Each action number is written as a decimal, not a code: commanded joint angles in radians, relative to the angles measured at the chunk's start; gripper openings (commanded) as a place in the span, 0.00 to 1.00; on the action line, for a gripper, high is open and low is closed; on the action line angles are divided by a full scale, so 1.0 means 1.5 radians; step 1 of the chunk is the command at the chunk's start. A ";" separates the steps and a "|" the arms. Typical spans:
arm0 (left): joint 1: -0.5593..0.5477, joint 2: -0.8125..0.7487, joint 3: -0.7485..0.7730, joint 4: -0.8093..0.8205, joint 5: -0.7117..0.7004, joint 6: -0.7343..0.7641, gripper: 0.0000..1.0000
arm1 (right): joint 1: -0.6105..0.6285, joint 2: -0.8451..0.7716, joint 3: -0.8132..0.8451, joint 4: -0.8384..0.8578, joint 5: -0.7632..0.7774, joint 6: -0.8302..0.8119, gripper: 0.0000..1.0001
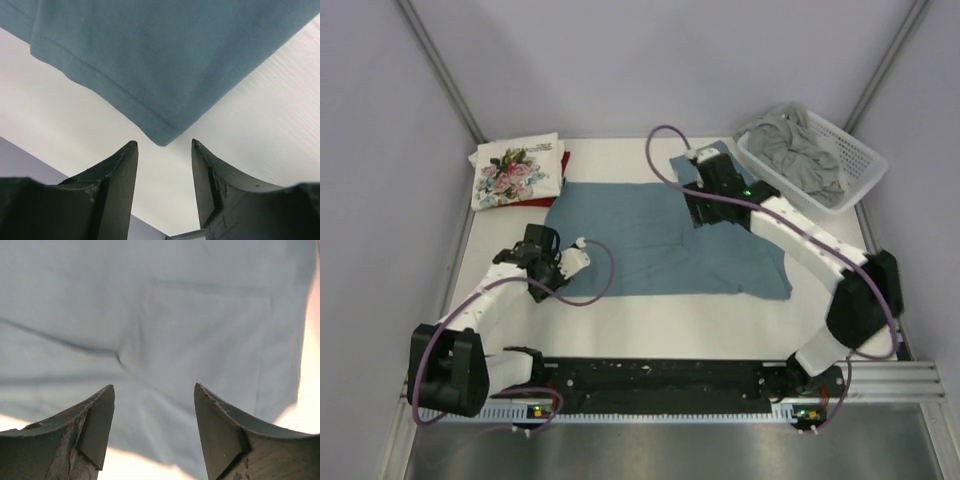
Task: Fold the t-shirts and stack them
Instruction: Fold the flattened tshirt in 1/3 of the way
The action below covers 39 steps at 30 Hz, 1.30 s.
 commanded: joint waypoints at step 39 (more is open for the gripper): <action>0.001 0.001 -0.066 0.095 0.020 0.049 0.00 | -0.471 -0.571 -0.705 0.003 -0.003 0.610 0.00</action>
